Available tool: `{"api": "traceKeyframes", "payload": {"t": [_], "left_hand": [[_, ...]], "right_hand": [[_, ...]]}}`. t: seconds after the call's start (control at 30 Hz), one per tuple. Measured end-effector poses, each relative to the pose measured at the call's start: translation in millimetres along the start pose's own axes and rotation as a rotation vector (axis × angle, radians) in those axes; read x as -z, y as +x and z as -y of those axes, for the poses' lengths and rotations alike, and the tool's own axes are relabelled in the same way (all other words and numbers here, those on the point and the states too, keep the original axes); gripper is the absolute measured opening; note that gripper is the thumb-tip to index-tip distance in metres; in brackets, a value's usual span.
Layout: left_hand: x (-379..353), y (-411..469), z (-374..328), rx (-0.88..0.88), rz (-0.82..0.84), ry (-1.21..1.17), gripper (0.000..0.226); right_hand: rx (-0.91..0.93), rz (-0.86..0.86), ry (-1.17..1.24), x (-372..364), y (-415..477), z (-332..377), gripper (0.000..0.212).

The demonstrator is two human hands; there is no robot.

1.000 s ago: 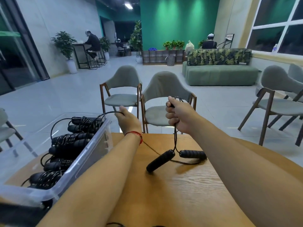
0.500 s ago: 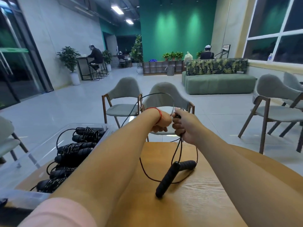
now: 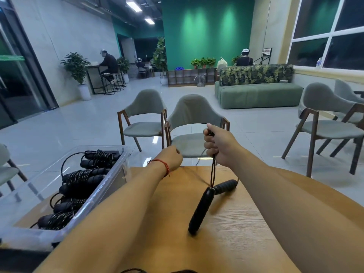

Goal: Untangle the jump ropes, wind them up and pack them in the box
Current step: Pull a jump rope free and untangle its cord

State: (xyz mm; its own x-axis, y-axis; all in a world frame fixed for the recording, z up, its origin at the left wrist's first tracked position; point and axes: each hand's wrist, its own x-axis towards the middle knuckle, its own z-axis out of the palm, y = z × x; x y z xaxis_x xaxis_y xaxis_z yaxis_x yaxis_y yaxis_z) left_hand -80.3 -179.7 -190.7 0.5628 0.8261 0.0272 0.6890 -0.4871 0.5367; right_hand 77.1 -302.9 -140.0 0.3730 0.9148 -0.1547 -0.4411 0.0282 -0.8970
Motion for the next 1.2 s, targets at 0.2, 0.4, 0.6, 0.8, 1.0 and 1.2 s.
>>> {"api": "traceKeyframes", "payload": {"t": [0.2,0.4,0.6,0.8,1.0,1.2], "left_hand": [[-35,-50,7,-0.178,0.615,-0.605,0.047],[-84,-61,28,-0.164,0.380,-0.734,0.096],[-81,-51,19,-0.270,0.200,-0.685,0.092],[-90,-48,22,-0.250,0.276,-0.828,0.048],[-106,-55,49,0.071,0.406,-1.311,0.038],[-101,-34,62,0.105,0.271,-1.268,0.017]], "right_hand": [[0.011,-0.006,0.113,-10,7,1,0.041],[-0.015,0.030,0.335,-18,17,1,0.042],[-0.047,0.221,0.462,-37,24,22,0.043],[0.012,0.284,0.501,-55,34,40,0.044],[0.107,0.006,0.346,-28,75,15,0.034],[-0.117,-0.028,-0.293,16,81,-70,0.051]]}}
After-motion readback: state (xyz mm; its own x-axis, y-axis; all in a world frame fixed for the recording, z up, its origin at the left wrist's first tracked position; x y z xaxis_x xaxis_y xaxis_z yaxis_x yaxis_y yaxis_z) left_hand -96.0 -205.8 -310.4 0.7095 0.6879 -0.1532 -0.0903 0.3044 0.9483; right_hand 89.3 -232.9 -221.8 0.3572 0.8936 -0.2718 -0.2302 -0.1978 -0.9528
